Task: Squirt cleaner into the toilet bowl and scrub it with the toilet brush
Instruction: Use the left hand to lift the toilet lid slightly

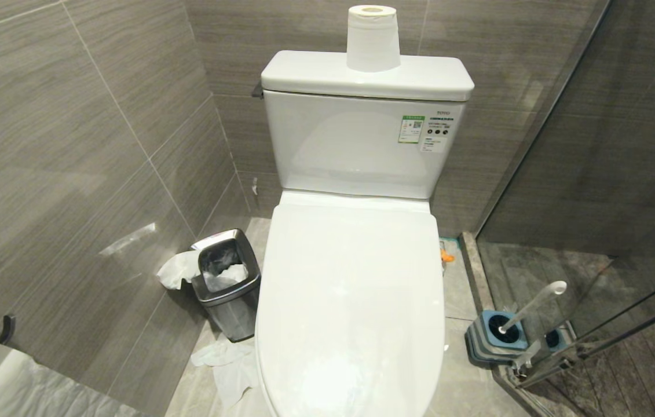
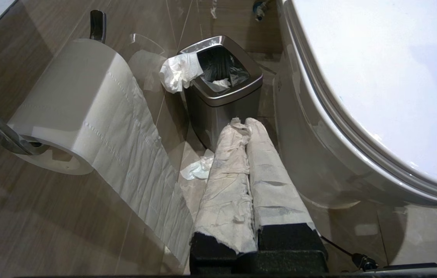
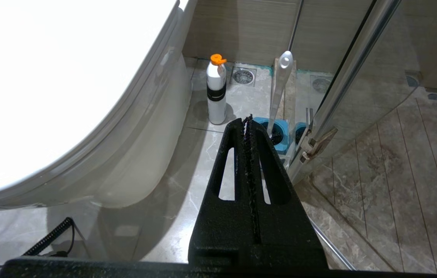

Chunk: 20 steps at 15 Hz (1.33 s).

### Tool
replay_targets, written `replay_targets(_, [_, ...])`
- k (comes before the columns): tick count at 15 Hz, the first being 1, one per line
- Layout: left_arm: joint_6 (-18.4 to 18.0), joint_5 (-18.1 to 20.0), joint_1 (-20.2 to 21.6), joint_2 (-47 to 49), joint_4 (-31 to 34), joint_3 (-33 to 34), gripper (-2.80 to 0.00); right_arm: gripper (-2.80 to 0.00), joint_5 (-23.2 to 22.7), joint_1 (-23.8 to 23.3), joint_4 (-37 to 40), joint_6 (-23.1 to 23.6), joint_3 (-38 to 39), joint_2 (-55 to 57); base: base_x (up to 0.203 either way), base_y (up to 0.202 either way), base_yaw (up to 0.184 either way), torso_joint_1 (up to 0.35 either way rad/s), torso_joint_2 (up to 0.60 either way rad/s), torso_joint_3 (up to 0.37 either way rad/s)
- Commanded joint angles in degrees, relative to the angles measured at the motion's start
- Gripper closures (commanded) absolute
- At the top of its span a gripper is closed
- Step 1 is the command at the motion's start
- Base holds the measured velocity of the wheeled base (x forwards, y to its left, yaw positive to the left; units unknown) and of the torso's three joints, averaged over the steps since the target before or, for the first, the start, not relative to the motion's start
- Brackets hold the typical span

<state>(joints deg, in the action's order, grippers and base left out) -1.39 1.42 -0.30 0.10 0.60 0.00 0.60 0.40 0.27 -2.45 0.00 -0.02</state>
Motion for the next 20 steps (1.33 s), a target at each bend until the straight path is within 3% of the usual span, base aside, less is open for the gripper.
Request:
replay_targets(1, [0.0, 0.0, 0.0, 0.1, 0.0, 0.0, 0.00, 0.00, 0.0, 0.0, 0.0, 0.0, 0.0, 0.0, 0.000, 0.000, 0.000, 0.000, 0.00, 0.000])
replay_targets(20, [0.0, 0.0, 0.0, 0.1, 0.0, 0.0, 0.00, 0.00, 0.0, 0.0, 0.0, 0.0, 0.0, 0.0, 0.000, 0.000, 0.000, 0.000, 0.00, 0.000])
